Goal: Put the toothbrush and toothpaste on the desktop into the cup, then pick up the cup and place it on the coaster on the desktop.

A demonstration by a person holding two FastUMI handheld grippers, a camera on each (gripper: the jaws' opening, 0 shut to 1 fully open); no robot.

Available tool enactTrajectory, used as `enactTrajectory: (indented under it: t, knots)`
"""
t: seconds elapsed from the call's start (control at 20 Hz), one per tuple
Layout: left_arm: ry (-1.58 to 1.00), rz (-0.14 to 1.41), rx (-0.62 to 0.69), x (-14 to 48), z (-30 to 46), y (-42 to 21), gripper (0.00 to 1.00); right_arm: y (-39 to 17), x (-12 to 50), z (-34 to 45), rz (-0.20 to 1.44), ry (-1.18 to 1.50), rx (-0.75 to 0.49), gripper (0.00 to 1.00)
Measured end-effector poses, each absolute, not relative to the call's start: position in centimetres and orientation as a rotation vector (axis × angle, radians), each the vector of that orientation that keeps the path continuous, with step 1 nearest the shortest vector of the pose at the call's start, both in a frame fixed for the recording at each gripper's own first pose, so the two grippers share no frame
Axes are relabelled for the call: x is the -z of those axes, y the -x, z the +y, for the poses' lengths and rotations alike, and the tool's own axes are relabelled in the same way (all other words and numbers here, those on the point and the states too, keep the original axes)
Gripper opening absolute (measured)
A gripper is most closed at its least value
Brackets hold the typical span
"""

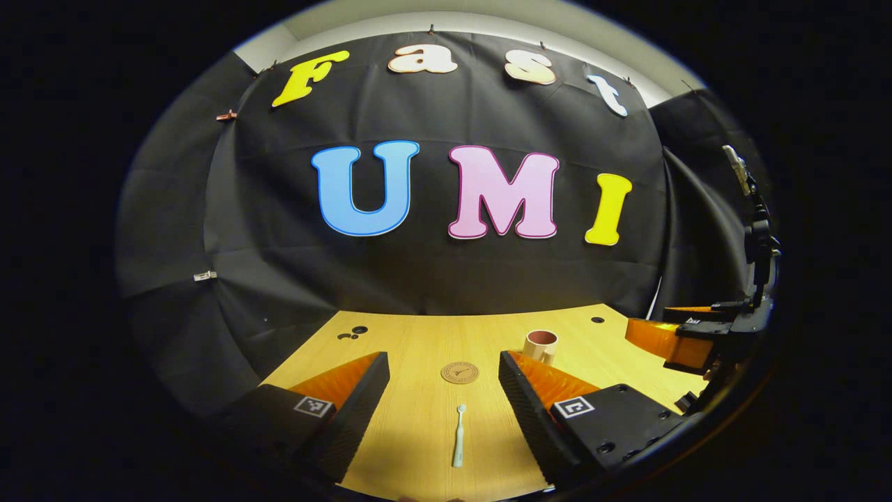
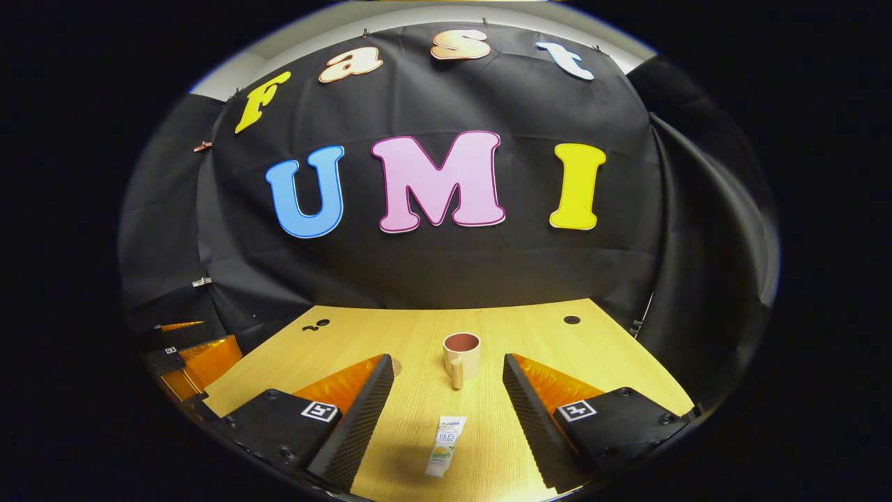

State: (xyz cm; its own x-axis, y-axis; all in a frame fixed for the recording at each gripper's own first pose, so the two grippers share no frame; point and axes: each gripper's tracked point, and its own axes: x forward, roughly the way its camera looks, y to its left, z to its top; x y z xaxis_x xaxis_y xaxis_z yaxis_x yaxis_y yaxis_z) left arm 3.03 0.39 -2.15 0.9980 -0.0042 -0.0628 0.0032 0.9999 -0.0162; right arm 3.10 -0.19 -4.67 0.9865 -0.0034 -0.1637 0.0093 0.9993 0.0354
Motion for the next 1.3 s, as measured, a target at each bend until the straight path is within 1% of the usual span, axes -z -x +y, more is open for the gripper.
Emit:
enactTrajectory:
  t: [0.25,0.45,0.95,1.0,1.05,1.1,1.15,1.2,1.3]
  knots:
    - [0.024,0.086,-0.041,2.8,1.6,-3.4,0.99,-4.9,6.4,0.5,0.227,-0.055,-0.010,0.97]
    - [0.030,0.113,-0.092,3.6,2.9,-3.4,1.00,-6.8,9.0,1.0,0.314,-0.075,-0.021,0.99]
    - [0.049,0.205,-0.222,6.7,5.4,-3.7,1.00,-9.0,16.8,1.2,0.595,-0.086,-0.045,0.99]
    - [0.050,0.216,-0.233,7.2,5.5,-3.8,0.96,-9.1,17.9,1.2,0.632,-0.098,-0.044,0.99]
    - [0.052,0.226,-0.241,7.4,5.6,-3.8,1.00,-9.1,19.0,1.1,0.673,-0.103,-0.040,0.99]
    - [0.053,0.237,-0.250,7.7,5.6,-3.9,0.99,-9.2,20.0,0.8,0.711,-0.103,-0.037,0.99]
    - [0.054,0.251,-0.260,7.9,5.6,-4.1,0.96,-9.4,21.1,0.7,0.746,-0.102,-0.036,0.99]
    - [0.054,0.264,-0.272,8.5,5.8,-4.4,1.00,-9.3,22.0,0.6,0.778,-0.098,-0.035,0.99]
    - [0.056,0.290,-0.292,9.5,6.2,-4.7,1.00,-9.4,23.3,0.5,0.825,-0.083,-0.042,0.99]
